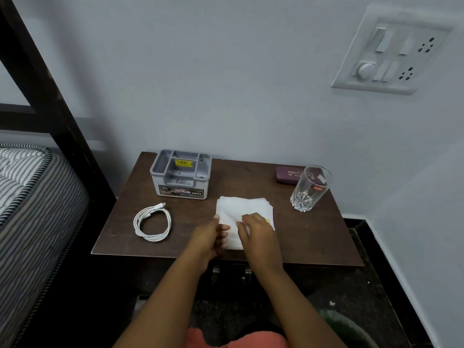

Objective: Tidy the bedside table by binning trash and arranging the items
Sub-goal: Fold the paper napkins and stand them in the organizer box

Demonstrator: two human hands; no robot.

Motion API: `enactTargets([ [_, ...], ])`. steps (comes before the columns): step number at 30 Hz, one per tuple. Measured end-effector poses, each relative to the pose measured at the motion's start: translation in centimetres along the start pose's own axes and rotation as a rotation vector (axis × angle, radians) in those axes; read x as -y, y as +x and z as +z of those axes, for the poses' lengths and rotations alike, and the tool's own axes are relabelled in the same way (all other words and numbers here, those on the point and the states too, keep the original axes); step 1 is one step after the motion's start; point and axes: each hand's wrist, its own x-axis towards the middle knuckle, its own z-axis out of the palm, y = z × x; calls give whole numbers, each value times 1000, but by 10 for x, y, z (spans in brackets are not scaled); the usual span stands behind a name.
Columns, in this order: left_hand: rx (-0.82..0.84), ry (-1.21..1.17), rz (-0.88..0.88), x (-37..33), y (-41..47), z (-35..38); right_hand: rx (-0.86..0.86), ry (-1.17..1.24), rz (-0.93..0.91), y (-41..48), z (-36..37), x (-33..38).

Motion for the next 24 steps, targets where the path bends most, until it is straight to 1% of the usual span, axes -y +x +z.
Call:
enactTargets([
  [2,101,-215,-91,-2,-3,4,-88,-82,-129,0,-13,5],
  [4,241,-393,-136,-5,-3,7,-131,-247,-301,-4,-29,14],
  [5,308,-447,-134,-7,-3,7,-130,-325,-376,-8,-37,19],
  [7,408,-465,-105,-12,-4,6,-102,-434,-484,-18,-50,27],
  [9,417,-417,-85,-15,-9,6,-52,-493,-531,-29,-59,32],
  [10,370,-380,-53,-14,-12,7,-23,-496,-520,-34,-61,33],
  [12,253,-243,52,-13,-23,6,20,-423,-406,-46,-66,33],
  [13,229,-185,101,-15,-31,4,9,-325,-301,-52,-70,33],
  [14,230,-149,134,-19,-40,2,-22,-166,-171,-58,-78,35],
  [17,319,-132,176,-36,-81,-3,-110,483,314,-62,-114,43],
  [18,360,-119,178,-41,-96,-4,-75,697,478,-58,-123,40],
  [19,396,-94,179,-43,-111,-6,13,907,613,-54,-130,37],
  [20,422,-67,178,-44,-124,-7,141,1102,710,-51,-134,36],
  [21,437,-46,174,-43,-136,-8,273,1276,759,-50,-136,37],
  [23,430,-30,163,-38,-153,-13,486,1503,759,-52,-137,45],
  [24,405,-25,162,-35,-158,-17,534,1578,741,-56,-137,51],
])
